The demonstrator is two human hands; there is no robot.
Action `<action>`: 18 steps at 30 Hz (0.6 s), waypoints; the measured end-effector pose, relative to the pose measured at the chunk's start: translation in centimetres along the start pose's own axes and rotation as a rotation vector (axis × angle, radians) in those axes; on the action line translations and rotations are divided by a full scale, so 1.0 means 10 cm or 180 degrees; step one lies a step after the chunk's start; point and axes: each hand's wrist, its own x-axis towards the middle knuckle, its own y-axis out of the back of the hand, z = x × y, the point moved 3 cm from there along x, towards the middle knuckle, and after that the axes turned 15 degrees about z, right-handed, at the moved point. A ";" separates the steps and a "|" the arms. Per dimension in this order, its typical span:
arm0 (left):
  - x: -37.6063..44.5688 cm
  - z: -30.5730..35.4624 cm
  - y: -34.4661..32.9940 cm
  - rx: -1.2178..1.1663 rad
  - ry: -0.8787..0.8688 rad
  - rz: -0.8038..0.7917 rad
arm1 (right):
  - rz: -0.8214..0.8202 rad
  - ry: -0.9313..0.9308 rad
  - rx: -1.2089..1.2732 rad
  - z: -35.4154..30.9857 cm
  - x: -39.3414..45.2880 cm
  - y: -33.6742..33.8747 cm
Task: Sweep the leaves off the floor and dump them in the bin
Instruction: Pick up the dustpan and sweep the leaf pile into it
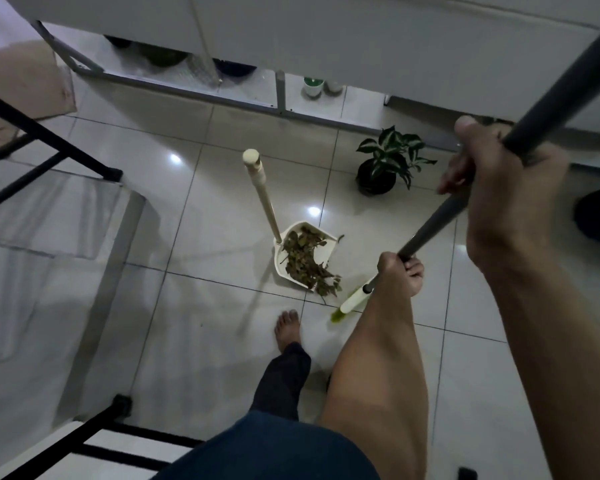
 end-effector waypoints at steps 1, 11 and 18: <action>0.02 -0.01 0.06 0.0062 0.0010 -0.0082 | -0.0391 -0.0064 -0.0218 0.00 0.07 -0.05; 0.54 0.26 0.36 0.0418 -0.0339 0.0247 | 0.0054 0.0026 0.0102 0.56 -0.19 -0.19; 0.59 0.56 0.25 0.0414 -0.0377 0.0138 | 0.0206 0.0158 0.0247 0.53 -0.15 -0.46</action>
